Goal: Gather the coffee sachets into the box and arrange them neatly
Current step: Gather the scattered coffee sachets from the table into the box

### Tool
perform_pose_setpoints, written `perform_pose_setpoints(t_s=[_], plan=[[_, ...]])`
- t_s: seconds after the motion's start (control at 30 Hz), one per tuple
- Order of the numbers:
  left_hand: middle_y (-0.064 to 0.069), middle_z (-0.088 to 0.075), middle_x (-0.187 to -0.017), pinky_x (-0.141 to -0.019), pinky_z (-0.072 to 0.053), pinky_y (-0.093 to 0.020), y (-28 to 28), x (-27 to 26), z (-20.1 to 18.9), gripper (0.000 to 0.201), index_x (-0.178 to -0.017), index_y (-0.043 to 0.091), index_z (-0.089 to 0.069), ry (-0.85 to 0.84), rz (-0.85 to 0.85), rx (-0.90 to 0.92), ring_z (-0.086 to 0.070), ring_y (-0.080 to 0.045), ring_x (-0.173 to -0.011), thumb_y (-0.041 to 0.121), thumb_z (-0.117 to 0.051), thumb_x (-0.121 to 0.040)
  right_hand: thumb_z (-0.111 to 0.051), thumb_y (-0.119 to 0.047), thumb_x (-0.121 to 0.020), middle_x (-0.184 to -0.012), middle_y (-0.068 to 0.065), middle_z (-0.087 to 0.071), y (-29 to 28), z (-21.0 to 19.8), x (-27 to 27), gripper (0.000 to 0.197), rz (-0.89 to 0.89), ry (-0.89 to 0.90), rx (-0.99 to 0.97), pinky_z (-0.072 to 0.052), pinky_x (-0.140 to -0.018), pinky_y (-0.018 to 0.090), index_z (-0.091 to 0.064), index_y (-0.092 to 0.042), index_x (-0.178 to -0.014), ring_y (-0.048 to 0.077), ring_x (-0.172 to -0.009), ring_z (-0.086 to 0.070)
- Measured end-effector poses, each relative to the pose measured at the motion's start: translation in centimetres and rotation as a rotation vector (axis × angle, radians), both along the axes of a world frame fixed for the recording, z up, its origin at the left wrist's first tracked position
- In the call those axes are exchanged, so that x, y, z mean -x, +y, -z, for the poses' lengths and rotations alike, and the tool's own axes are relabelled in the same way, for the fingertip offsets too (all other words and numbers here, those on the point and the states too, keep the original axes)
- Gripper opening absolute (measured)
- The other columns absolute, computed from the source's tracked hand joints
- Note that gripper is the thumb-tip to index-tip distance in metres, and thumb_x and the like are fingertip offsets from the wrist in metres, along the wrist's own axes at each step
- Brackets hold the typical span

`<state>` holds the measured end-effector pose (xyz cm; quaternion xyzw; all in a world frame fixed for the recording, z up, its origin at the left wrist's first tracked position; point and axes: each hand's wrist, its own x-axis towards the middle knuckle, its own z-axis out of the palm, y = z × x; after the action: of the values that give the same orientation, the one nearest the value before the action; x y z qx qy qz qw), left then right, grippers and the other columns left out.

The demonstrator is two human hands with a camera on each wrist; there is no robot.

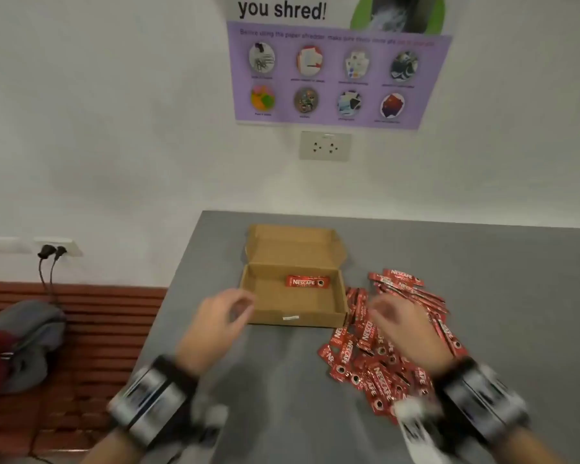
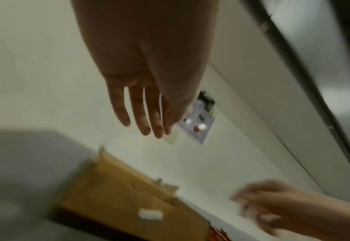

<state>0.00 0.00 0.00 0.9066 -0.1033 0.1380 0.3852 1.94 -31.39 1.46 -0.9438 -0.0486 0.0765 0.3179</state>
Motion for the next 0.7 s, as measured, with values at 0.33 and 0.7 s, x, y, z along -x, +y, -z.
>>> perform_pose_setpoints(t_s=[0.33,0.7], plan=[[-0.017,-0.043,-0.129,-0.101,-0.038,-0.045,-3.1,-8.1,4.6,0.04,-0.128,0.006,-0.046,0.338,-0.412,-0.223,-0.042,-0.033,-0.119,0.014,-0.054,-0.091,-0.061,-0.015,-0.088,-0.081,0.017,-0.069,5.5,3.5,-9.5,0.02,0.098,0.141,0.116,-0.058,-0.067,0.037,-0.064,0.005,-0.093,0.026,-0.07,-0.068],[-0.02,-0.045,-0.129,-0.104,-0.038,-0.045,-2.7,-8.9,6.8,0.06,-0.136,0.002,-0.038,0.35,-0.362,-0.05,-0.047,-0.035,-0.118,-0.015,-0.048,-0.079,-0.066,-0.069,-0.065,-0.146,0.015,-0.029,-1.5,3.0,-11.5,0.095,0.115,0.066,0.429,-0.033,-0.105,0.055,-0.028,-0.027,-0.142,0.035,-0.133,-0.03]])
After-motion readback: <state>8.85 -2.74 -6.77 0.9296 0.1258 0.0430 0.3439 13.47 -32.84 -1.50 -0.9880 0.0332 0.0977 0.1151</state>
